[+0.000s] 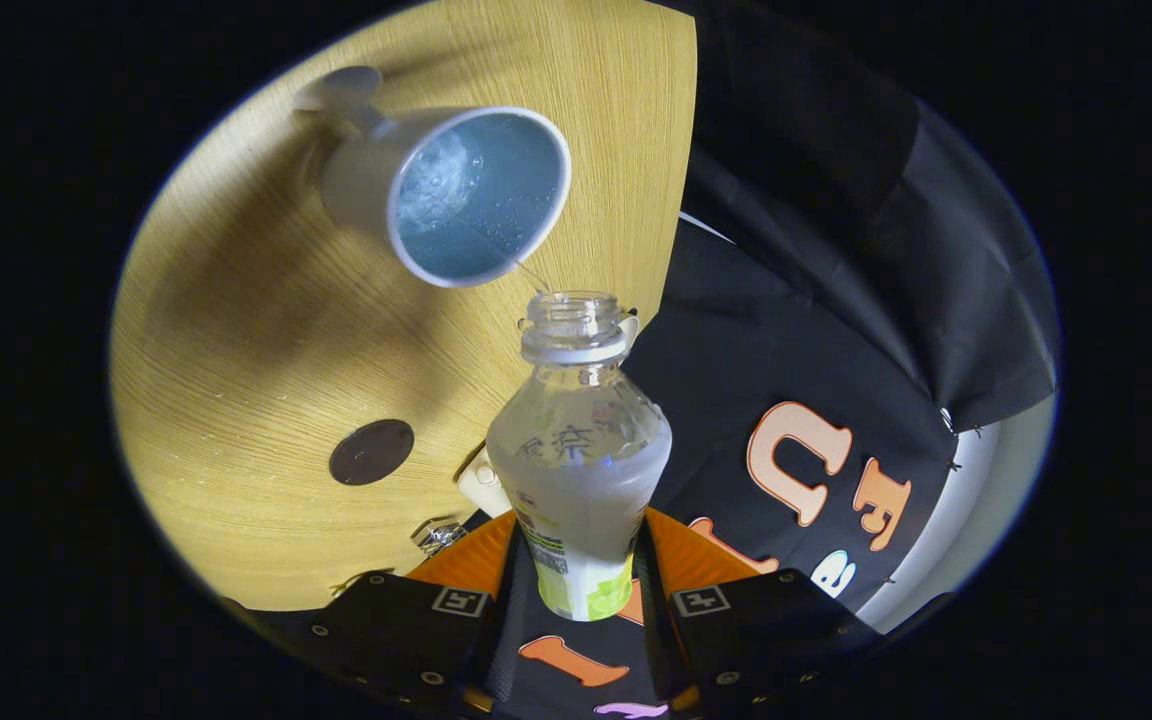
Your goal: Take the bottle from table, then pour the juice into the cup, finally place the bottle on the coaster
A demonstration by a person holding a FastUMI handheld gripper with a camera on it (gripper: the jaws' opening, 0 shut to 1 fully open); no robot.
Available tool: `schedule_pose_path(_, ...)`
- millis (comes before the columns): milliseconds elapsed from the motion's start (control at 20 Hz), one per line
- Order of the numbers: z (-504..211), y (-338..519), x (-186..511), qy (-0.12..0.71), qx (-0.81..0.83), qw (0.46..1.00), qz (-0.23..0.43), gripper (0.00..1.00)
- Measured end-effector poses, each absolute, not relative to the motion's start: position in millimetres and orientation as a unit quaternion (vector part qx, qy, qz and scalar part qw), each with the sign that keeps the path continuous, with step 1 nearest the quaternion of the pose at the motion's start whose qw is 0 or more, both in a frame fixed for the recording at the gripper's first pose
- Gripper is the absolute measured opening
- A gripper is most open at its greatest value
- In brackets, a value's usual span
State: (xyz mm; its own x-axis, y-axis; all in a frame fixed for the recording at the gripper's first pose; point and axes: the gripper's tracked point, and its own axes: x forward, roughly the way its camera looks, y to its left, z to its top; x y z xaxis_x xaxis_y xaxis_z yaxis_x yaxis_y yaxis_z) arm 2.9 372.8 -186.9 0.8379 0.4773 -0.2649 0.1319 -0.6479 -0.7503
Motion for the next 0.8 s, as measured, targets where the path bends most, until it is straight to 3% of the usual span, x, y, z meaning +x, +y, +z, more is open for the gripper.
schedule_pose_path(800, -178, 380, -1, -0.195, -0.894, 0.337, 0.221, 0.52)
